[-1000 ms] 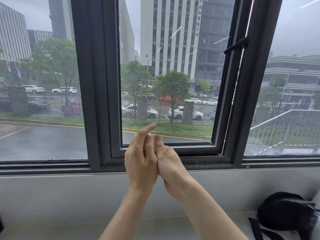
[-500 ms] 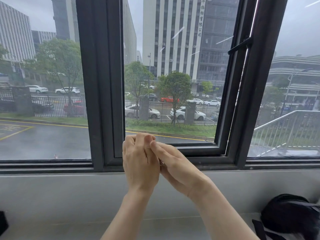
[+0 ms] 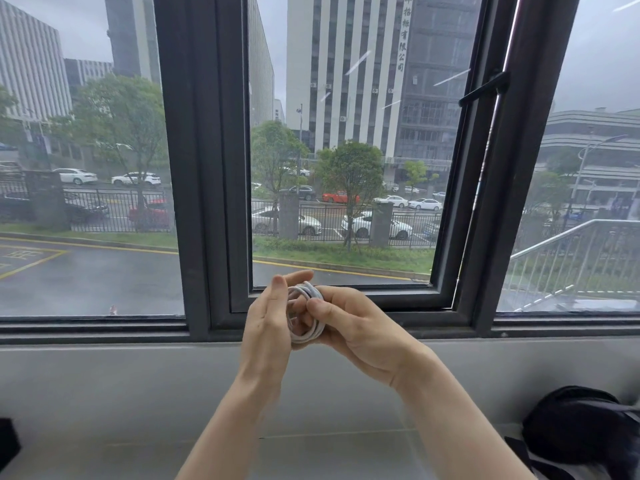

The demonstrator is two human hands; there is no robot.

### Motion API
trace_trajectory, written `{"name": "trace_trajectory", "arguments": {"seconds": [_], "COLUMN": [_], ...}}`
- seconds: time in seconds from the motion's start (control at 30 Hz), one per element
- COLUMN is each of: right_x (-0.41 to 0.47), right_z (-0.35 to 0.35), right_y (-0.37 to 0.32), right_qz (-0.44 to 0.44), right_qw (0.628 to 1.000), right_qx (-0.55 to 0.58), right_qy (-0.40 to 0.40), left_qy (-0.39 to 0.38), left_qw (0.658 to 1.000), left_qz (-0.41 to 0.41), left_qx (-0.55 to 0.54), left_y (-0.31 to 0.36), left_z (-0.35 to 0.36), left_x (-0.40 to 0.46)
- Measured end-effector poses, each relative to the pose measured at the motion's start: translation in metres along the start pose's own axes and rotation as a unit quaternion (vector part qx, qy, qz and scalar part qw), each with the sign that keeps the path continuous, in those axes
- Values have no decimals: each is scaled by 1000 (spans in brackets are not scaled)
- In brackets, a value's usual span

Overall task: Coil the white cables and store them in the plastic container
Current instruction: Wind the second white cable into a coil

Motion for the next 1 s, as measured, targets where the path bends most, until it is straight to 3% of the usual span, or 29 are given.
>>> {"name": "trace_trajectory", "arguments": {"seconds": [0.3,0.6,0.87,1.0], "right_x": [-1,2,-2,0], "right_z": [-23,-25,-34,-43], "right_y": [5,19,21,30], "right_qz": [11,14,40,58], "right_qw": [993,985,968,947], "right_qx": [-91,-132,-207,-271], "right_qy": [76,111,133,161], "left_qy": [-37,17,-80,-82], "left_qw": [999,997,971,978], "left_qz": [6,-26,-54,-34], "left_qx": [-22,-65,-219,-189], "left_y": [-5,-17,-37,-50], "left_z": [-12,-18,-7,-11], "left_x": [-6,3,4,3]}}
Point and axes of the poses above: each hand's wrist, its own x-axis towards the middle knuckle, its own z-axis out of the palm, y = z × x, the point moved 9 cm from there along x, towards the middle knuckle, and after that the axes turned 12 degrees about x, right-handed, at the moved point
